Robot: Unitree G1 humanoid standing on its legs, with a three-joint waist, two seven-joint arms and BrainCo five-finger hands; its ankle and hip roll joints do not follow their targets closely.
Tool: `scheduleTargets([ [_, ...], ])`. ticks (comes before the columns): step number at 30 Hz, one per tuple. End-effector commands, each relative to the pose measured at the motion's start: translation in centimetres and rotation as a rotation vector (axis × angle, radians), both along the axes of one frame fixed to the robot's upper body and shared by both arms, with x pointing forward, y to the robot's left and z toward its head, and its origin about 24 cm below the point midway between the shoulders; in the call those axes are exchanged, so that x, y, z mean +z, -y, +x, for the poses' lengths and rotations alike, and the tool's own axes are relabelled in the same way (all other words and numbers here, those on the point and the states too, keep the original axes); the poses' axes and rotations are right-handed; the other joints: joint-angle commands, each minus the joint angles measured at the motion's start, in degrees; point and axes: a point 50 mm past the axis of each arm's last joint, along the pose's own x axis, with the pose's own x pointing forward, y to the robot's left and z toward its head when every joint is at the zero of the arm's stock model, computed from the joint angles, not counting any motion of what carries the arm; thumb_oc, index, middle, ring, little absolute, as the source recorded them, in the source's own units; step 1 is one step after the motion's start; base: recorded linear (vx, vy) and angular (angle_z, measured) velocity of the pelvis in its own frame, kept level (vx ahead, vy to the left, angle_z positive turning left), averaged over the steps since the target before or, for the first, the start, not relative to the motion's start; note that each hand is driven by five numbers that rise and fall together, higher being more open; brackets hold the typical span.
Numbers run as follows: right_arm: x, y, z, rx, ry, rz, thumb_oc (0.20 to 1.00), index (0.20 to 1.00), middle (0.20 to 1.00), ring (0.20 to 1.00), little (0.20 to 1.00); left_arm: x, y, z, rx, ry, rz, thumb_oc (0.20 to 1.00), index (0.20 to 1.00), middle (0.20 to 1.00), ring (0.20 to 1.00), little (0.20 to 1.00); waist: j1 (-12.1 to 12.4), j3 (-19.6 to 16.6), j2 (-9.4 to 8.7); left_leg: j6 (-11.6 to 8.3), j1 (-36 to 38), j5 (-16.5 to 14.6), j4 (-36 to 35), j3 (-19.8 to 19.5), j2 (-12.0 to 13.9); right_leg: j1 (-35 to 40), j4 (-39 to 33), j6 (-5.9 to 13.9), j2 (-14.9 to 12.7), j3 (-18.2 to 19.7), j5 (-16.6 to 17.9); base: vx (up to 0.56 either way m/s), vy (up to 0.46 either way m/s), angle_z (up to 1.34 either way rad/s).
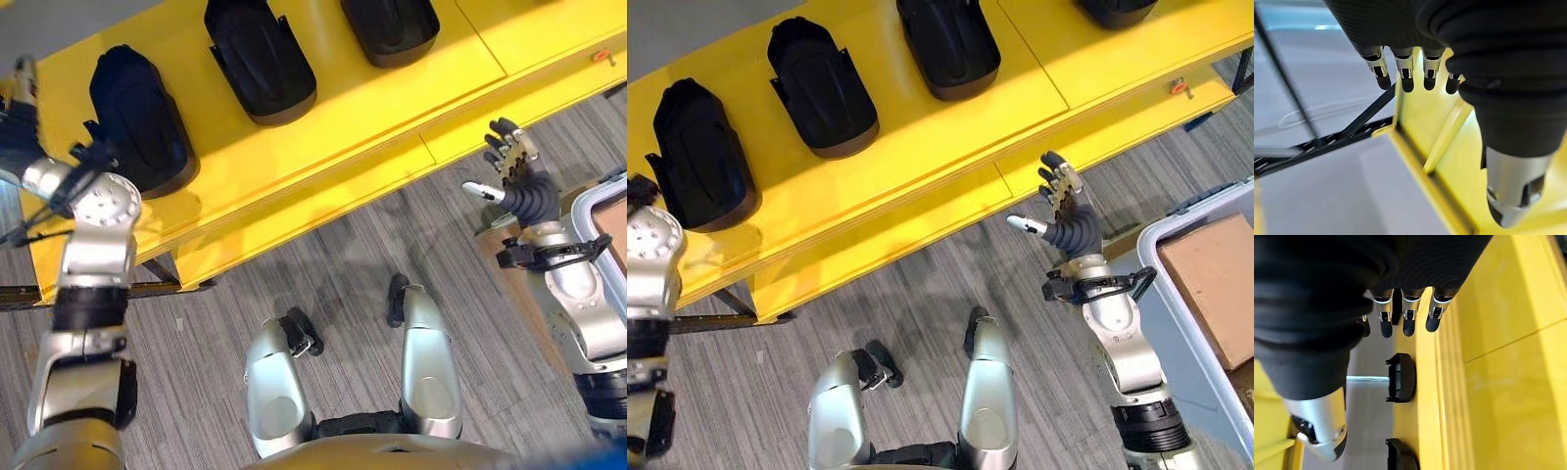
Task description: Move parts from the plastic box to the shelf.
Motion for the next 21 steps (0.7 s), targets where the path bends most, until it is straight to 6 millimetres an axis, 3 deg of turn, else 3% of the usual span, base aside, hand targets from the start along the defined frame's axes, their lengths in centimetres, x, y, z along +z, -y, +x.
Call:
scheduleTargets([
  [1, 2.5, -1.4, -1.6, 0.026, 0.235, 0.016, 1.0, 1.0, 1.0, 1.0, 1.0, -1.5, 2.3, -0.7, -0.309, -0.055, 0.085, 1.0, 1.0, 1.0, 1.0, 1.0, 2.39, -5.37, -1.6, 0.4, 3.76, 6.39, -10.14, 0.01, -1.79, 5.71, -2.59, 6.68, -2.44, -1.09, -0.76, 0.01, -0.191, 0.23],
  [6, 1.7, -1.0, -3.3, 0.025, 0.242, 0.017, 1.0, 1.0, 1.0, 1.0, 1.0, -5.5, 5.5, -4.1, -0.65, -0.186, 0.131, 1.0, 1.0, 1.0, 1.0, 1.0, 5.45, -8.08, -2.1, -1.95, 8.54, 9.24, -16.39, 0.36, 0.31, 12.28, -9.99, 6.57, -2.19, -6.11, 0.2, -0.04, -0.213, 0.28],
  [11, 1.1, -0.7, -3.8, 0.037, 0.226, -0.026, 1.0, 1.0, 1.0, 1.0, 1.0, -7.6, 6.1, -6.6, -0.842, -0.258, 0.106, 1.0, 1.0, 1.0, 1.0, 1.0, 8.68, -10.52, -2.7, -3.7, 12.7, 11.65, -21.17, 0.92, 1.21, 18.04, -14.91, 6.05, -1.29, -10.46, 0.62, -0.05, -0.162, 0.33],
  [17, 1.4, -2.2, -2.9, 0.17, 0.235, -0.234, 1.0, 1.0, 1.0, 1.0, 1.0, -7.9, 7.3, -7.7, -1.128, -0.208, 0.111, 1.0, 1.0, 1.0, 1.0, 1.0, 12.42, -13.33, -3.16, -5.68, 16.07, 15.45, -25.99, -0.27, 1.66, 23.88, -19.7, 5.49, 0.58, -13.65, 1.58, -0.05, -0.077, 0.34],
  [21, 1.6, -3.1, -2.2, 0.264, 0.2, -0.304, 1.0, 1.0, 1.0, 1.0, 1.0, -8.1, 7.2, -7.2, -1.177, -0.211, 0.059, 1.0, 1.0, 1.0, 1.0, 1.0, 13.44, -14.01, -3.59, -6.01, 16.7, 15.66, -26.13, -0.1, 1.34, 25.53, -21.14, 5.63, 0.82, -14.49, 2.14, -0.04, 0.044, 0.22],
])
